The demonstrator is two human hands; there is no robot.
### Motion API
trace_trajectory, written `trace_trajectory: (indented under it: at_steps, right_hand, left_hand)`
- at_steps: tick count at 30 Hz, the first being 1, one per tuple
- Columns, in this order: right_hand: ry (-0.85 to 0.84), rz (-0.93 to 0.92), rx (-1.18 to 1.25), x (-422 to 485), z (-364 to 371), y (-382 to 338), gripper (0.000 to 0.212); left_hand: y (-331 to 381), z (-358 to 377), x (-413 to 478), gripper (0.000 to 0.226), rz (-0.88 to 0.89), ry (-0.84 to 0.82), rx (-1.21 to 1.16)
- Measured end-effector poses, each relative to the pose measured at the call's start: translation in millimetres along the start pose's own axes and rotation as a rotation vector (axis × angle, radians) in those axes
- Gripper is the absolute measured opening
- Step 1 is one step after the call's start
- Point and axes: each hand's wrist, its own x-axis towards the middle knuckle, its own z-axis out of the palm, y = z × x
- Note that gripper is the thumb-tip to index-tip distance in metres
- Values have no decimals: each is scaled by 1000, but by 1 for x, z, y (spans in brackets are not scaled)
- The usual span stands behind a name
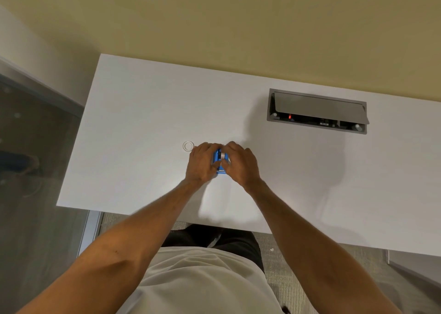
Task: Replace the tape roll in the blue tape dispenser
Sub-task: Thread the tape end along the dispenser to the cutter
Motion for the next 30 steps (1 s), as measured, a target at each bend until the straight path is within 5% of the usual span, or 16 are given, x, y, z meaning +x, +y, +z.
trace_trajectory:
  at_steps: [14, 26, 30]
  right_hand:
    - [12, -183, -225, 16, -2, 6, 21]
    - [49, -187, -264, 16, 2, 4, 20]
    - [5, -159, -204, 17, 2, 9, 31]
  left_hand:
    - [3, -2, 4, 60, -51, -4, 111]
    - [-1, 6, 7, 38, -45, 16, 174]
    - [1, 0, 5, 63, -58, -5, 181]
